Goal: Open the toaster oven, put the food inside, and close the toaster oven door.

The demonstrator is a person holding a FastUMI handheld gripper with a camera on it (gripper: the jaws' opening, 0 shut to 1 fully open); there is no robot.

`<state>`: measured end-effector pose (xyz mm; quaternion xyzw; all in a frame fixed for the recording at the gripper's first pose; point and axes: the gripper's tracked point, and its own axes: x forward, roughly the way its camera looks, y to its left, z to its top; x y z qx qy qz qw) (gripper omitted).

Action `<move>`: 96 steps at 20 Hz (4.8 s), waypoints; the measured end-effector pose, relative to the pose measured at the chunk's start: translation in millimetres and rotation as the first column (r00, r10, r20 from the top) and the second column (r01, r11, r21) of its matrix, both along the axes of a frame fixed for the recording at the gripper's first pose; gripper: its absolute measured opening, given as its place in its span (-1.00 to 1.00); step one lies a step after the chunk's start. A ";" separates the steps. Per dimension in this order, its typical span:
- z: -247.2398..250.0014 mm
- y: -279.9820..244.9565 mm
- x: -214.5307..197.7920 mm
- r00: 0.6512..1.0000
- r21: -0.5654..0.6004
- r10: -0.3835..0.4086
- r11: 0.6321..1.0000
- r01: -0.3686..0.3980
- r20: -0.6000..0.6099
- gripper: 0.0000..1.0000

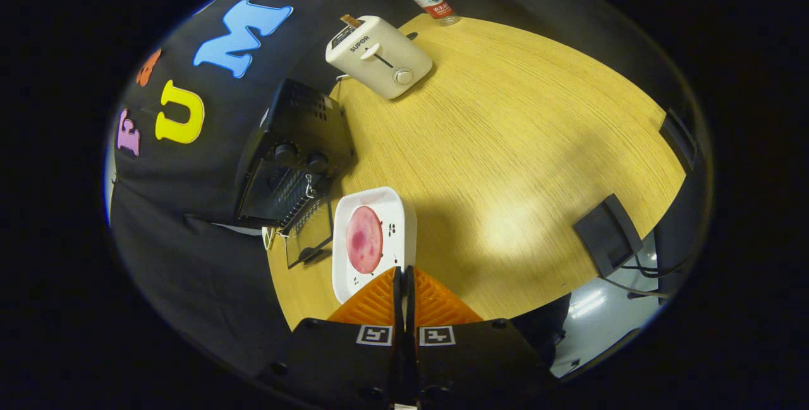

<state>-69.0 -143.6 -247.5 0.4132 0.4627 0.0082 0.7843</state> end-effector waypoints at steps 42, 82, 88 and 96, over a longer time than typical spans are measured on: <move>2.4 202.9 222.1 0.950 0.326 -0.293 0.914 0.243 0.112 -0.97; 1.4 257.1 179.6 0.977 0.049 -0.002 0.999 -0.008 0.212 0.95; -6.7 263.6 138.6 0.943 -0.224 0.250 0.954 -0.201 0.218 0.96; -49.7 266.2 73.1 0.872 -0.499 0.490 0.757 -0.421 0.008 0.96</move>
